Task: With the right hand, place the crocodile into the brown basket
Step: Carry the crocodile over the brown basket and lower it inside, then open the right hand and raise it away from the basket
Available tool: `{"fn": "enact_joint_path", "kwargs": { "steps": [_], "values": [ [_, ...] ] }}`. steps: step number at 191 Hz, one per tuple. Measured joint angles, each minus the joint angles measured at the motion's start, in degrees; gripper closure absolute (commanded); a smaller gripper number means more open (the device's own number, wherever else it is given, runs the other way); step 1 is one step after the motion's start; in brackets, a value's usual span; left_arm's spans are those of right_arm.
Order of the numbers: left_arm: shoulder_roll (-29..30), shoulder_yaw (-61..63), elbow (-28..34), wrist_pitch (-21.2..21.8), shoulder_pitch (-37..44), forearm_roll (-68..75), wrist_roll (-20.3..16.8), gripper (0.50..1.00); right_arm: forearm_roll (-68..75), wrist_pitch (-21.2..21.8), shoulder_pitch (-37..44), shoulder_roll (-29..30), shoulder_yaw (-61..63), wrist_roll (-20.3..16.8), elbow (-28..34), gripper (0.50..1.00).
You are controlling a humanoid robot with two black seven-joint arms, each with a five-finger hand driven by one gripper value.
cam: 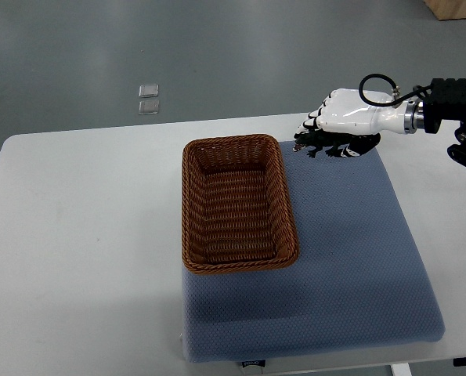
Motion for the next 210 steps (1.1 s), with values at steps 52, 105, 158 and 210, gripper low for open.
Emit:
{"fn": "enact_joint_path", "kwargs": {
  "steps": [52,105,158,210],
  "values": [
    [0.0,0.0,0.0,0.0,0.0,0.0,0.0,0.500,-0.2,5.4,2.8,11.8,-0.5,-0.4,0.2,1.000],
    [0.0,0.0,0.0,0.0,0.0,0.0,0.0,0.500,-0.8,6.0,0.6,19.3,-2.1,-2.2,-1.1,0.934],
    [0.0,0.0,0.0,0.0,0.0,0.0,0.0,0.500,-0.7,5.8,-1.1,20.9,-2.6,-3.8,-4.0,0.654],
    [0.0,0.0,0.0,0.0,0.0,0.0,0.0,0.500,0.0,5.1,-1.5,20.4,-2.4,-3.8,-4.2,0.568]
  ]
}}
